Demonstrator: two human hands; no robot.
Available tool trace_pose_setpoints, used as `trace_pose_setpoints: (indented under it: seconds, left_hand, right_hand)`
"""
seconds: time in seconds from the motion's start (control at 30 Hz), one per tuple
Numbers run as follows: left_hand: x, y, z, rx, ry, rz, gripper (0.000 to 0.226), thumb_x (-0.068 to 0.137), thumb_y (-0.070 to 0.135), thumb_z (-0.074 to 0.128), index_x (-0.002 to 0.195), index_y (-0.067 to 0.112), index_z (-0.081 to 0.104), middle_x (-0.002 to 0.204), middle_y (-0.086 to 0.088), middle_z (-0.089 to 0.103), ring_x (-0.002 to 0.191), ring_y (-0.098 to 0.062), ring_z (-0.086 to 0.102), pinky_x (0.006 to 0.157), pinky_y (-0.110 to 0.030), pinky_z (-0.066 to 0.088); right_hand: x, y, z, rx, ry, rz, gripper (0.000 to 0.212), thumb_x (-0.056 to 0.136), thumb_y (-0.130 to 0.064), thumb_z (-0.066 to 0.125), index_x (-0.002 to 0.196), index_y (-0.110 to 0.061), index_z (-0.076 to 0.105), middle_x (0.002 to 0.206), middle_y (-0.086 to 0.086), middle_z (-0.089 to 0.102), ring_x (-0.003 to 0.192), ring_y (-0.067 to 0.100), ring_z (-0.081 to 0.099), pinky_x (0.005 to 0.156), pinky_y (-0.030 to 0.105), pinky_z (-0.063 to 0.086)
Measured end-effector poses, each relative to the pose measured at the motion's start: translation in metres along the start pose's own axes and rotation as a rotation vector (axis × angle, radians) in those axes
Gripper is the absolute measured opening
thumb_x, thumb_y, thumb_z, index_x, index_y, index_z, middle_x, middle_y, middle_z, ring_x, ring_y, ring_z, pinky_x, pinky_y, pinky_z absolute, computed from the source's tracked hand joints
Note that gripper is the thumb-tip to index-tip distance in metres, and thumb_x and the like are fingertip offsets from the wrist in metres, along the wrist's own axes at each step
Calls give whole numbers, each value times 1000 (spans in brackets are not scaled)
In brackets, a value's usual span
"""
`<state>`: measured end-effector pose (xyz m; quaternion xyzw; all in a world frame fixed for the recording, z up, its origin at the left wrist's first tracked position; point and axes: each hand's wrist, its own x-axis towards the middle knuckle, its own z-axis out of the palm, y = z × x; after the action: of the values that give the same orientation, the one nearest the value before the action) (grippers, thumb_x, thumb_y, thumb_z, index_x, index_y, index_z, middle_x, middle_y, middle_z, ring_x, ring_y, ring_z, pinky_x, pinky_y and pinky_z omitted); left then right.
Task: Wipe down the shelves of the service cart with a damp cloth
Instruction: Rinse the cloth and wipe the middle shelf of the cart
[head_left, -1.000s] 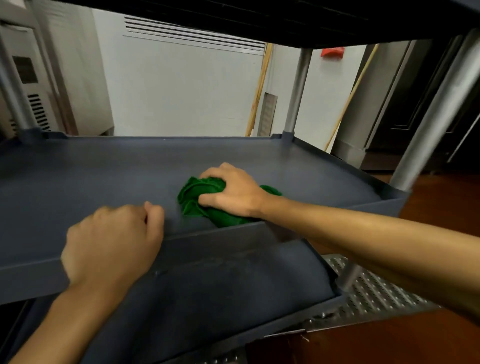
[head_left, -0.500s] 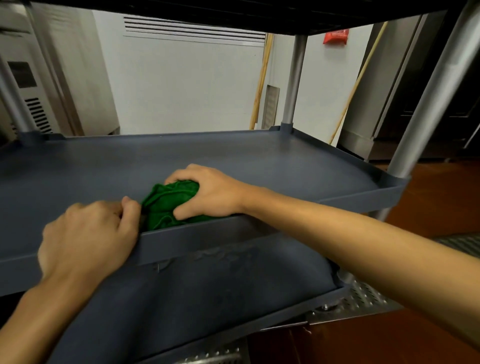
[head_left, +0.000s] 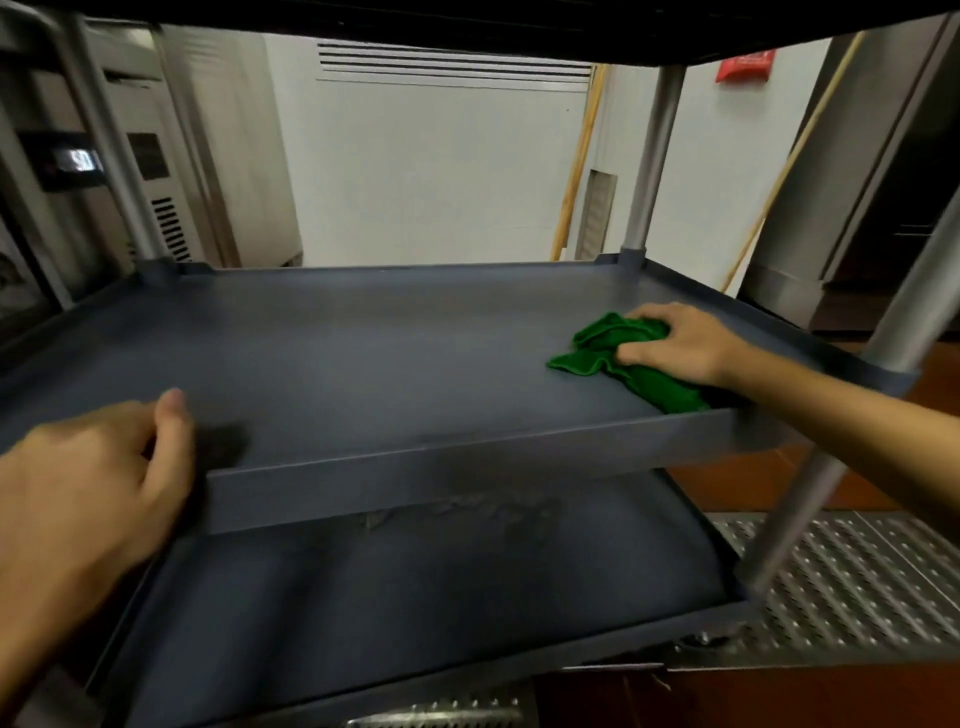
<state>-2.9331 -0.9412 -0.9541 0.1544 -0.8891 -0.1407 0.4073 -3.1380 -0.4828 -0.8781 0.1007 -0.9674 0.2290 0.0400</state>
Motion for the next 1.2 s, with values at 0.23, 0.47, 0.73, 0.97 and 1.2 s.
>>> trace_pose_setpoints:
  seconds: [0.23, 0.47, 0.73, 0.97, 1.2]
  left_hand:
    - [3, 17, -39, 79, 7, -87, 67, 100, 56, 22, 58, 13, 52, 52, -20, 52, 50, -40, 54, 53, -45, 48]
    - [4, 19, -36, 80, 12, -79, 64, 98, 44, 25, 48, 13, 49, 45, -8, 51, 46, -33, 53, 47, -32, 40]
    - [37, 16, -39, 206, -394, -80, 52, 82, 69, 34, 73, 34, 72, 69, 7, 65, 69, -19, 59, 61, -33, 48]
    - [61, 13, -37, 42, -599, -185, 62, 62, 88, 16, 52, 49, 64, 47, 16, 59, 56, -15, 60, 65, -35, 54]
    - [70, 14, -34, -87, -731, -414, 75, 67, 90, 37, 44, 25, 65, 36, 3, 54, 30, -11, 49, 44, -28, 49]
  right_hand:
    - [39, -36, 36, -197, 202, 245, 81, 75, -79, 47, 138, -29, 49, 139, 16, 50, 124, 45, 46, 103, 52, 43]
    - [97, -89, 68, -179, 254, 450, 75, 88, -64, 51, 138, -9, 45, 148, 20, 33, 132, 48, 31, 108, 55, 32]
    - [160, -132, 102, -190, 204, 351, 78, 76, -68, 43, 117, -3, 57, 115, 22, 56, 105, 44, 55, 94, 48, 48]
    - [220, -157, 118, -220, 164, 198, 80, 77, -71, 44, 129, -10, 47, 129, 21, 50, 109, 41, 54, 96, 51, 47]
    - [280, -189, 141, -201, 142, 166, 76, 68, -74, 44, 112, -13, 53, 119, 18, 54, 106, 45, 54, 93, 53, 48]
